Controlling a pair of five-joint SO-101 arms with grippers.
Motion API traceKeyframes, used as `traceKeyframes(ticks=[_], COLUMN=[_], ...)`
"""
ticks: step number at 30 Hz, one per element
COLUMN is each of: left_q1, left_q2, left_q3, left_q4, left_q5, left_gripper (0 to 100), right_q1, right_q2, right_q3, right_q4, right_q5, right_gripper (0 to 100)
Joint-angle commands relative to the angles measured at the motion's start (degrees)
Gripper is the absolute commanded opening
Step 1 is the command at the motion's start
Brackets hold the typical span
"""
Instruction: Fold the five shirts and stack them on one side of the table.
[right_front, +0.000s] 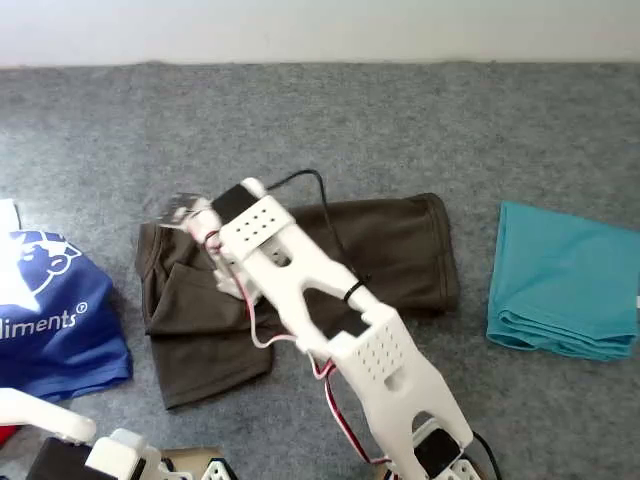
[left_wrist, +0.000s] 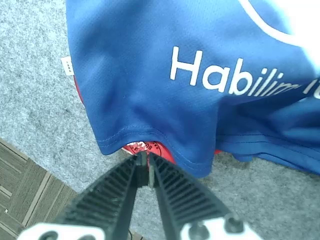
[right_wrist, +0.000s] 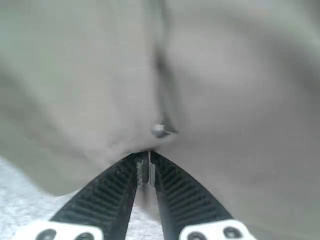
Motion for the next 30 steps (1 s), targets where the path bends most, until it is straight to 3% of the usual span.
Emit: traceKeyframes(ticks=[1, 11, 16, 24, 30], left_q1=[0.0, -0.1, 0.2, -0.2, 0.0], left_q2=[-0.7, -0.7, -0.7, -0.7, -0.7], left_q3=[-1.6, -1.6, -1.6, -1.6, -1.6], left_q4=[-0.4, -0.6, -0.6, -0.4, -0.6], left_q5=[-0.1, -0.1, -0.1, -0.1, -0.2], left_gripper=[2, 2, 2, 2, 2], right_q1=[3.0, -3.3, -6.9, 1.5, -0.1], right_q2=[0.1, -11.8, -11.3, 2.8, -0.1], right_q3=[-1.1, -1.2, -0.9, -1.8, -11.9], right_q4=[0.0, 2.4, -1.3, -4.6, 2.1], right_q5=[0.2, 0.1, 0.1, 0.3, 0.2], right_gripper=[1.4, 1.4, 1.3, 1.3, 1.3])
